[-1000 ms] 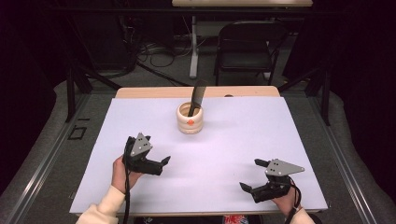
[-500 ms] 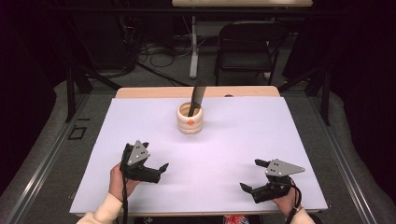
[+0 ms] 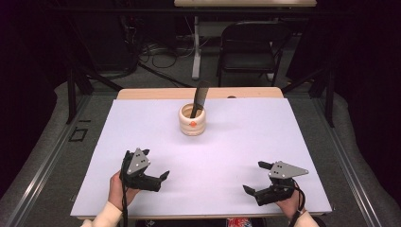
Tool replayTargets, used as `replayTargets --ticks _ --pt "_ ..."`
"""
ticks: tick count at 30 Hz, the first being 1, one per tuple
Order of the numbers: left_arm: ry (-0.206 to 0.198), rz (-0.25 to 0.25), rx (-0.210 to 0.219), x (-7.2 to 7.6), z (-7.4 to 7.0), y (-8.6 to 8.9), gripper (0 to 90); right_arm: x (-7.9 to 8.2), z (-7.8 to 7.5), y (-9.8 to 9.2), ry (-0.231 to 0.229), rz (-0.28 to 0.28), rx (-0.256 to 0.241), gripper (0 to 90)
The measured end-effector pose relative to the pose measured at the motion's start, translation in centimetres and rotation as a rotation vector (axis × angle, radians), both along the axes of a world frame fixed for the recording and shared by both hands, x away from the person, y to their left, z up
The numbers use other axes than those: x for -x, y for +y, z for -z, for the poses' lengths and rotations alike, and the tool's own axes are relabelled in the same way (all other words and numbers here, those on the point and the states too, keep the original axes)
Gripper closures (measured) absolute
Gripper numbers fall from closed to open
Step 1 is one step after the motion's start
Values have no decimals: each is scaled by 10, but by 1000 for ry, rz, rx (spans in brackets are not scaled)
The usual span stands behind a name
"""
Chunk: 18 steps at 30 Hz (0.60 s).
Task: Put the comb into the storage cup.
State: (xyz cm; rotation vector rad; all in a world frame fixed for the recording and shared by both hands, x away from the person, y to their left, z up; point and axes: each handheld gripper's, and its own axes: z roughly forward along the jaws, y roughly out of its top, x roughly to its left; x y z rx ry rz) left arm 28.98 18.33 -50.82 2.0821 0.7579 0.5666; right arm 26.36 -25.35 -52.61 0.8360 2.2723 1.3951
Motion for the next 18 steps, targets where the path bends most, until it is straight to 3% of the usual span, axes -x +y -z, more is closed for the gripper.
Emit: replayTargets --ticks 18 --pt "18 -11 -7 15 8 7 0 -1 1 0 13 6 6 0"
